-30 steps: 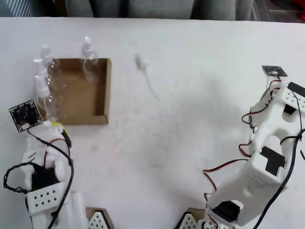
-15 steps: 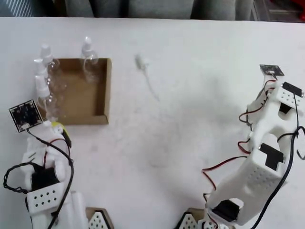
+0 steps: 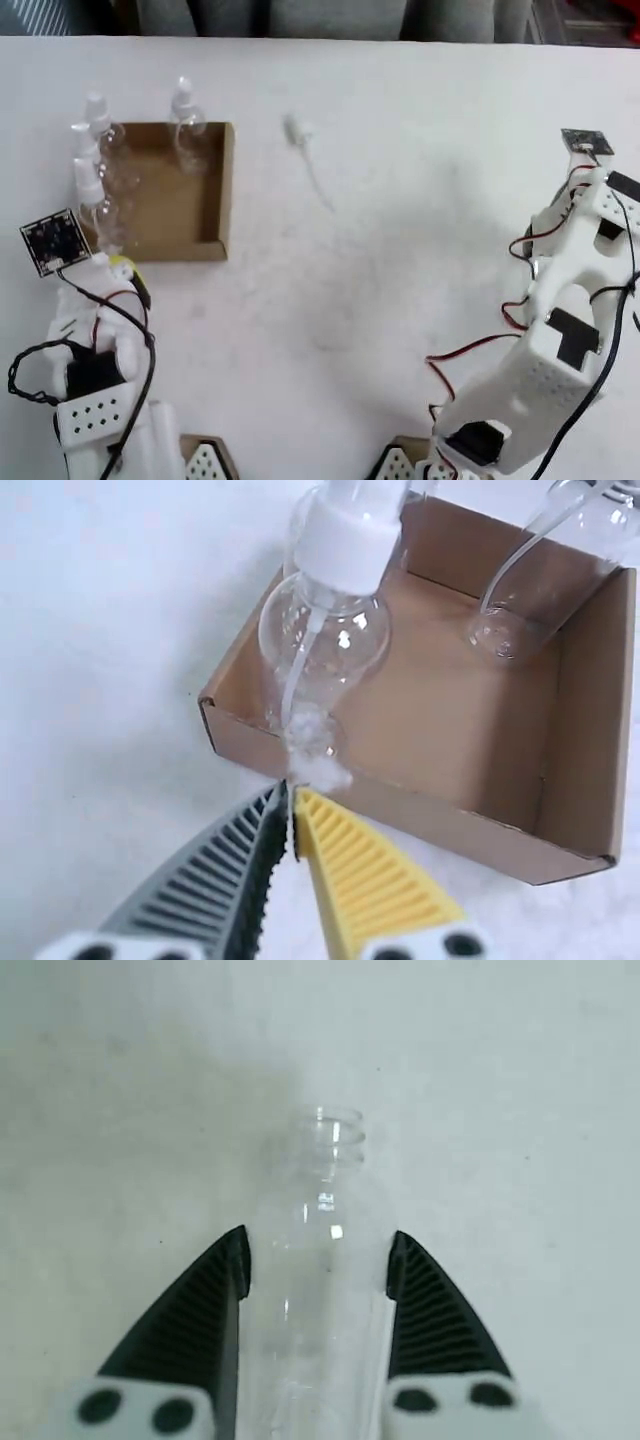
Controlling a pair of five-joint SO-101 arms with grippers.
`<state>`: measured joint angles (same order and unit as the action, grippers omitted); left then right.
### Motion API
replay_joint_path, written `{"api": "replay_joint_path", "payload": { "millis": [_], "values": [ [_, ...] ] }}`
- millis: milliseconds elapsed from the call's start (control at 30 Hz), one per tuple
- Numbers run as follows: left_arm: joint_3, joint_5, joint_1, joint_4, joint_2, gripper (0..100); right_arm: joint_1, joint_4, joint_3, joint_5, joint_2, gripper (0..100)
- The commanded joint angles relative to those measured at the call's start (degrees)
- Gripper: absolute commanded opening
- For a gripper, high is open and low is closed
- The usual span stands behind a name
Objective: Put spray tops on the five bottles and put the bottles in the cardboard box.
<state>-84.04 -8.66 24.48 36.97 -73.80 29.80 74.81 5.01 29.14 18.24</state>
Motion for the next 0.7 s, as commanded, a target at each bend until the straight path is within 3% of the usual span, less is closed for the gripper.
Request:
{"api": "replay_joint_path", "payload": {
  "millis": [0,267,400,667],
  "values": [
    [3.5,-0.3,-6.9,0.2,-0.3,2,1.4,2.1,-0.8,3.3,-5.8,1.7],
    [23.1,-9.4,-25.6,10.8,1.4,2,5.1,2.0,-4.2,6.0,-8.3,1.7],
    [32.2,-12.7,-32.6,10.6,11.8,2,7.0,1.9,-5.1,9.1,-8.1,1.7],
    [49.3,-13.7,-39.3,3.6,38.3,2,8.9,-3.0,-7.9,9.4,-8.1,1.7]
  ]
}}
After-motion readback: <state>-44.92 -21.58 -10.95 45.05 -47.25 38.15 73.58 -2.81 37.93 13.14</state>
